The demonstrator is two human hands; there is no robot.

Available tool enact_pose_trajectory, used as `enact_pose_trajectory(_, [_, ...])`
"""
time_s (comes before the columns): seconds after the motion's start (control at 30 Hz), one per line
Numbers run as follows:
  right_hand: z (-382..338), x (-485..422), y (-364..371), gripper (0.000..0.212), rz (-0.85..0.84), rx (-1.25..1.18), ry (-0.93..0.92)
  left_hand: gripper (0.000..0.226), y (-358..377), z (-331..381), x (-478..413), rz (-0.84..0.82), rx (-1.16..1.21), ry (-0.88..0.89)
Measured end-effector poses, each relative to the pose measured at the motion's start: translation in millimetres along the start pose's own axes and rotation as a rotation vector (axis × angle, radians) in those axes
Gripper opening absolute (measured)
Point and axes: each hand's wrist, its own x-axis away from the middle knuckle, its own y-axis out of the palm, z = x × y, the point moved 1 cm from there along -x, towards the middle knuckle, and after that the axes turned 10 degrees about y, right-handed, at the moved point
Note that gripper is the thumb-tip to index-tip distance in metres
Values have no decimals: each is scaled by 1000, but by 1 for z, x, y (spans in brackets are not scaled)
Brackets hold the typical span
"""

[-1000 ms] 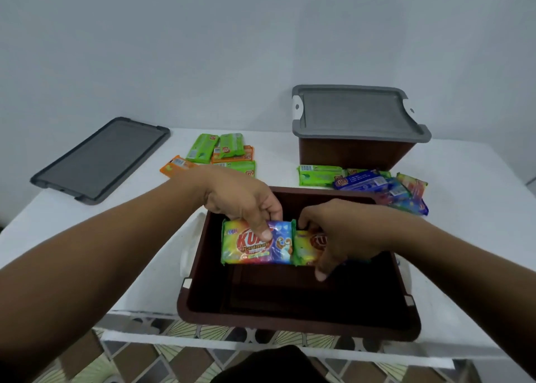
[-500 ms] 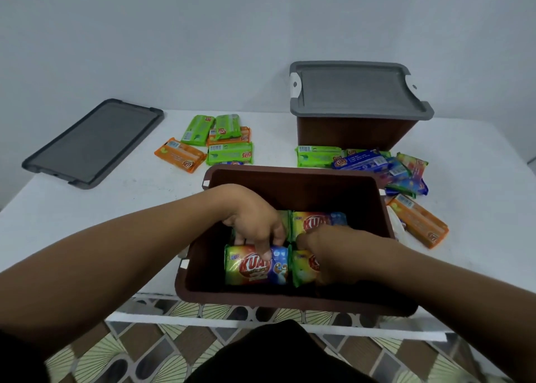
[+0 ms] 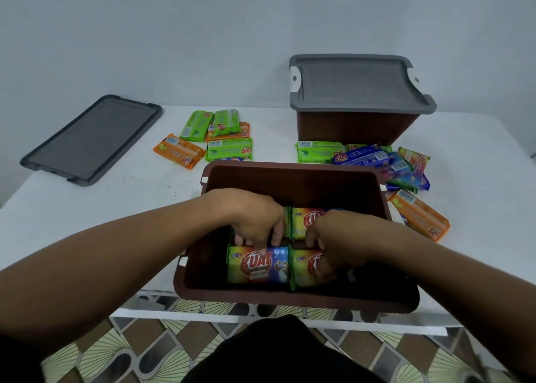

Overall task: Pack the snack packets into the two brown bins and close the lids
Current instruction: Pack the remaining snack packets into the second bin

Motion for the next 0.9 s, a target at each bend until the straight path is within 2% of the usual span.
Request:
enact_pose_trajectory(0.3, [12, -14, 6, 27, -15, -181, -35, 36, 2, -4, 1, -28, 215, 159])
enact_pose_trajectory(0.67, [14, -11, 1, 30, -34, -129, -137, 44, -5, -8, 15, -187, 136, 202])
enact_pose_trajectory(0.9, [14, -7, 0, 29, -57, -101, -158, 44, -2, -12, 18, -212, 184, 234])
